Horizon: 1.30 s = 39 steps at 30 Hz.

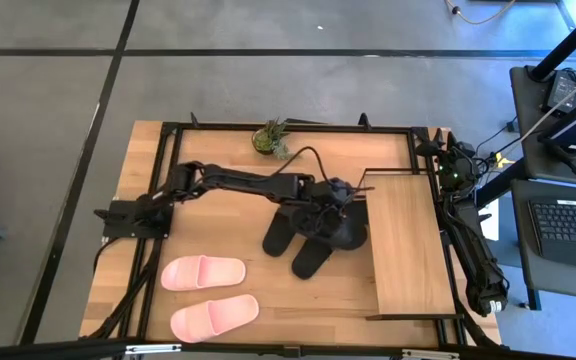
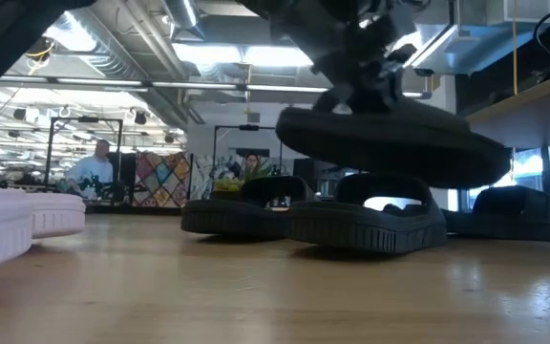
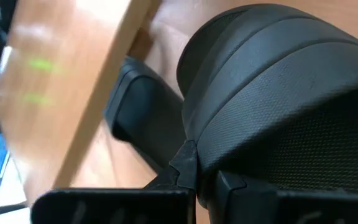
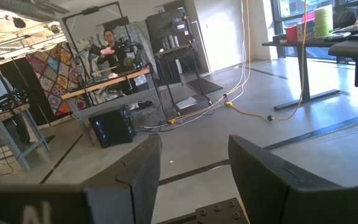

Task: Pick and place slides into the shelf
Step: Put the black slides under the shelf

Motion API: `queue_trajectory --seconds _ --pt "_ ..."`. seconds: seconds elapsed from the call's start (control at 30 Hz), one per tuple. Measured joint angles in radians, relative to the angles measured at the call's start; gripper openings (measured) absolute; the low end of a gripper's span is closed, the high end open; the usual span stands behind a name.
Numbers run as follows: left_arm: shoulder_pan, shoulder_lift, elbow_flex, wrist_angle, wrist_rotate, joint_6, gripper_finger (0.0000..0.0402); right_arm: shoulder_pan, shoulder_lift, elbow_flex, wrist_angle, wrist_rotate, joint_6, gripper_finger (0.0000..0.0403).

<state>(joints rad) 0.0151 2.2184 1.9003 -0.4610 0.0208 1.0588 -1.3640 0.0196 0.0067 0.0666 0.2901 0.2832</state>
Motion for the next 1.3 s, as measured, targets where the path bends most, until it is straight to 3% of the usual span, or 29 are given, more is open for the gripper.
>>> queue_trajectory --seconds 0.33,0.63,0.9,1.3 --pt "-0.026 0.073 0.021 0.129 -0.029 -0.010 0.0002 0.000 0.000 0.000 0.000 0.000 -0.003 0.0188" --pt "-0.031 0.096 0.021 0.146 -0.037 -0.043 0.0004 0.000 0.000 0.000 -0.001 -0.004 -0.003 0.0188" --pt "-0.028 0.097 0.021 0.147 -0.069 -0.063 0.0055 0.000 0.000 0.000 -0.001 -0.004 -0.003 0.0188" --pt "-0.029 0.098 0.021 0.143 -0.105 -0.078 0.0090 0.000 0.000 0.000 -0.001 -0.004 -0.028 0.0188"
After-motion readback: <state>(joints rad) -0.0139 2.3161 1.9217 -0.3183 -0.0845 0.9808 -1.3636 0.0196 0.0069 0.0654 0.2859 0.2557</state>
